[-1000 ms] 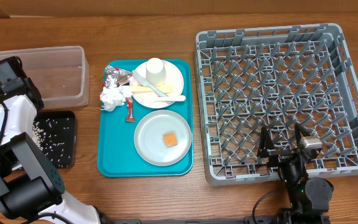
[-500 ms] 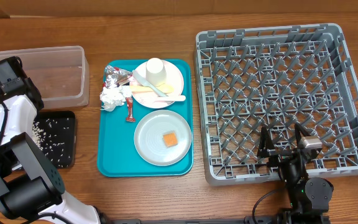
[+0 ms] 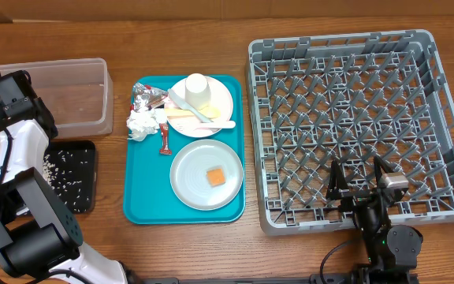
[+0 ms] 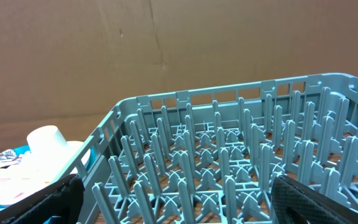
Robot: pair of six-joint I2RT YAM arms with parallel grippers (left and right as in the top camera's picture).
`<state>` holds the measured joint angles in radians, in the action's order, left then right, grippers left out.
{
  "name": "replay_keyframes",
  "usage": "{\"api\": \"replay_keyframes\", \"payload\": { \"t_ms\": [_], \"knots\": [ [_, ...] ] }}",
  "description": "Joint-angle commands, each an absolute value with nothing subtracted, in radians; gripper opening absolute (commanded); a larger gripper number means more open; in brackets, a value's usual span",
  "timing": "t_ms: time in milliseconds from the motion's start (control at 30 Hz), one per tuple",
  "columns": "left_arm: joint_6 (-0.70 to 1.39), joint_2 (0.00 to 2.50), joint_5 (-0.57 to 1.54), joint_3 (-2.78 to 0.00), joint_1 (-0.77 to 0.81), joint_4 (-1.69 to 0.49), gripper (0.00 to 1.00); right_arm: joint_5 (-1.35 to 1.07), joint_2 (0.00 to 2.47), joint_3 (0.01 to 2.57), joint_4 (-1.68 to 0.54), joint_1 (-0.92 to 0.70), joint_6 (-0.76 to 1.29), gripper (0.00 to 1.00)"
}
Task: Sort waste into correct bins and load items into the dishwasher rack
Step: 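Tilt the bowl with the left gripper to pour rice onto black tray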
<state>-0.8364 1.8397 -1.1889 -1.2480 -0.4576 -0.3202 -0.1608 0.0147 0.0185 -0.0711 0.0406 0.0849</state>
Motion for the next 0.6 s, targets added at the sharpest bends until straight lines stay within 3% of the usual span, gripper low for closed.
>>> {"api": "replay_keyframes", "payload": {
  "t_ms": [0,133,200,267,367,433,467,500,567],
  "knots": [
    [-0.831,1.850,-1.209,-1.250,-0.450,-0.317,0.04,-0.167,0.003,0.008,-0.066,0.046,0.081,1.00],
    [-0.831,1.850,-1.208,-1.250,-0.450,-0.316,0.05,-0.167,0.003,0.008,-0.066,0.046,0.081,1.00],
    [-0.831,1.850,-1.209,-1.250,-0.450,-0.317,0.24,-0.167,0.003,0.008,-0.066,0.046,0.081,1.00],
    [-0.831,1.850,-1.216,-1.250,-0.450,-0.317,0.04,-0.167,0.003,0.008,-0.066,0.046,0.081,1.00],
    [-0.831,1.850,-1.216,-1.250,-0.450,-0.317,0.04,-0.167,0.003,0.008,-0.066,0.046,0.081,1.00],
    [-0.831,1.850,-1.216,-1.250,-0.450,-0.317,0.14,-0.167,0.003,0.008,-0.066,0.046,0.081,1.00],
    [-0.831,1.850,-1.215,-1.250,-0.450,-0.317,0.13,-0.167,0.003,0.008,-0.066,0.046,0.081,1.00],
    [-0.831,1.850,-1.215,-1.250,-0.450,-0.317,0.04,-0.167,0.003,0.008,-0.066,0.046,0.081,1.00],
    [-0.831,1.850,-1.214,-1.250,-0.450,-0.317,0.04,-0.167,0.003,0.008,-0.066,0.046,0.081,1.00]
  ]
}}
